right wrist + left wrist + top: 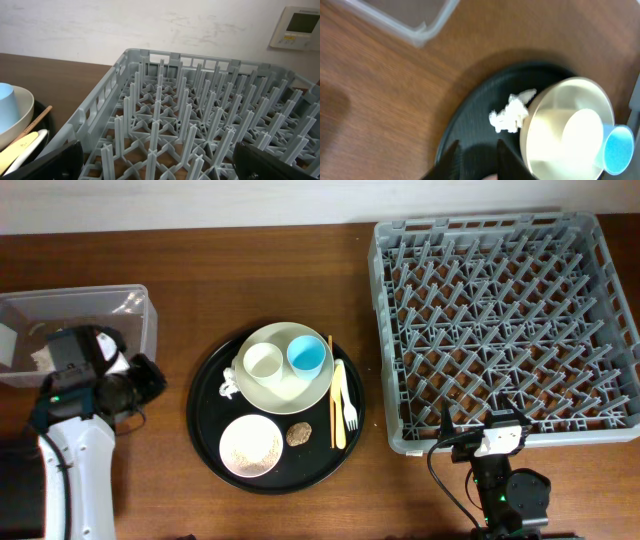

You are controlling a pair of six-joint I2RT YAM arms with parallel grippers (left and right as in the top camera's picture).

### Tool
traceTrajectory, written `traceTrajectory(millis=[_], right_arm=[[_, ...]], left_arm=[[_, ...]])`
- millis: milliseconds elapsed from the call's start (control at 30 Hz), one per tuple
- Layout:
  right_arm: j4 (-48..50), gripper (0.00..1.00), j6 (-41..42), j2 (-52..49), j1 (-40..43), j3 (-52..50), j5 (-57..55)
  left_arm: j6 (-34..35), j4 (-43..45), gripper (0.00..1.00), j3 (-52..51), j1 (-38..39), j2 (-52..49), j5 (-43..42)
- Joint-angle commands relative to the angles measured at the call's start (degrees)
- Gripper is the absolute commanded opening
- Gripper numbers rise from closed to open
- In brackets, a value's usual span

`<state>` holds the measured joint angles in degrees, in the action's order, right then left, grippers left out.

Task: Sort waste into correct bins and load items into the dishwasher rack
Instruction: 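Return the left gripper and grasp the remaining small tissue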

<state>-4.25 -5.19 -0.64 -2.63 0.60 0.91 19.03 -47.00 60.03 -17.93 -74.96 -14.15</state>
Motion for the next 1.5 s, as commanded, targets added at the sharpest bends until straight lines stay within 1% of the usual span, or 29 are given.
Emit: traceTrajectory(millis=[0, 33, 67, 100, 133, 200, 233, 267, 300, 367, 433, 500, 567, 633, 767, 833, 933, 1000, 1067, 1367, 1467], right_arm=[[-0.28, 0.98, -0.37, 0.33, -0.35, -0.28, -0.11], [-0.28, 0.98, -0.37, 0.33, -0.35, -0.28, -0.11], [-0.28, 0.98, -0.37, 0.33, -0.35, -0.28, -0.11], [-0.28, 0.98, -0.39, 0.33, -0.35, -0.28, -0.11], [-0.28, 0.98, -0.37, 0.33, -0.35, -0.28, -0.11], [-0.28, 0.98, -0.37, 0.33, -0.35, -0.28, -0.11], [-0.28, 0.98, -0.37, 0.33, -0.35, -0.28, -0.11], [-0.28, 0.98, -0.37, 0.33, -0.35, -0.28, -0.11], [-0.28, 0.98, -0.37, 0.33, -0.35, -0.28, -0.11], [-0.28, 0.98, -0.37, 0.33, -0.35, -0.28, -0.11], [-0.28, 0.98, -0.37, 0.33, -0.35, -0.28, -0.11], [-0.28, 0.98, -0.37, 0.33, -0.35, -0.28, -0.11], [-0.28, 0.98, -0.37, 0.33, -0.35, -0.28, -0.11], [-0.28, 0.98, -0.37, 0.33, -0.35, -0.28, -0.11], [-0.28, 0.98, -0.39, 0.33, -0.35, -0.28, -0.11], [-0.28, 0.98, -0.37, 0.33, -0.35, -0.28, -0.11], [-0.28, 0.98, -0.37, 0.33, -0.35, -0.28, -0.11], [-0.28, 0.98, -0.37, 0.33, -0.35, -0.28, -0.11], [-0.28, 0.98, -0.37, 0.33, -0.35, -0.28, -0.11], [-0.28, 0.98, -0.37, 0.33, -0.35, -0.28, -0.11], [-0.28, 0.98, -0.37, 0.33, -0.35, -0.28, -0.11]], left_arm=[[-5.68, 0.04, 0.30, -1.92, 2.69, -0.96, -1.05], [-7.17, 0.02, 0.34, -1.92, 4.04, -1.33, -0.26], [-7.19, 0.04, 0.37, -1.92, 5.35, -1.84, 1.81], [-7.21, 0.07, 0.38, -1.92, 7.21, -2.95, 3.50], [-8.98, 0.98, 0.46, -1.92, 9.73, -4.96, 3.93], [-9.79, 3.43, 0.59, -1.92, 13.86, -8.41, 4.11], [-10.05, 5.05, 0.63, -1.92, 16.13, -10.38, 4.11], [-12.11, 6.16, 0.66, -1.92, 17.29, -11.34, 4.20], [-12.72, 6.60, 0.67, -1.92, 17.92, -11.89, 5.18], [-13.68, 7.43, 0.68, -1.92, 19.37, -12.85, 10.27], [-15.76, 8.26, 0.68, -1.92, 20.09, -12.92, 11.04], [-15.91, 8.81, 0.67, -1.92, 20.09, -13.22, 12.87], [-15.87, 8.26, 0.67, -1.92, 20.09, -13.22, 13.31], [-15.85, 6.69, 0.61, -1.95, 20.09, -13.22, 12.92], [-15.85, 4.00, 0.61, -1.95, 20.09, -13.22, 12.90], [-15.85, 4.13, 0.61, -2.86, 20.09, -13.22, 12.87], [-15.61, 8.17, 0.61, -7.32, 20.09, -13.22, 12.63], [-15.43, 12.33, 0.61, -9.64, 20.09, -13.22, 8.83], [-15.45, 14.97, 0.61, -10.40, 20.09, -13.22, 9.01], [-15.45, 16.11, 0.61, -11.06, 20.09, -13.25, 9.03], [-15.43, 20.04, 0.61, -13.18, 20.09, -13.35, 9.03]])
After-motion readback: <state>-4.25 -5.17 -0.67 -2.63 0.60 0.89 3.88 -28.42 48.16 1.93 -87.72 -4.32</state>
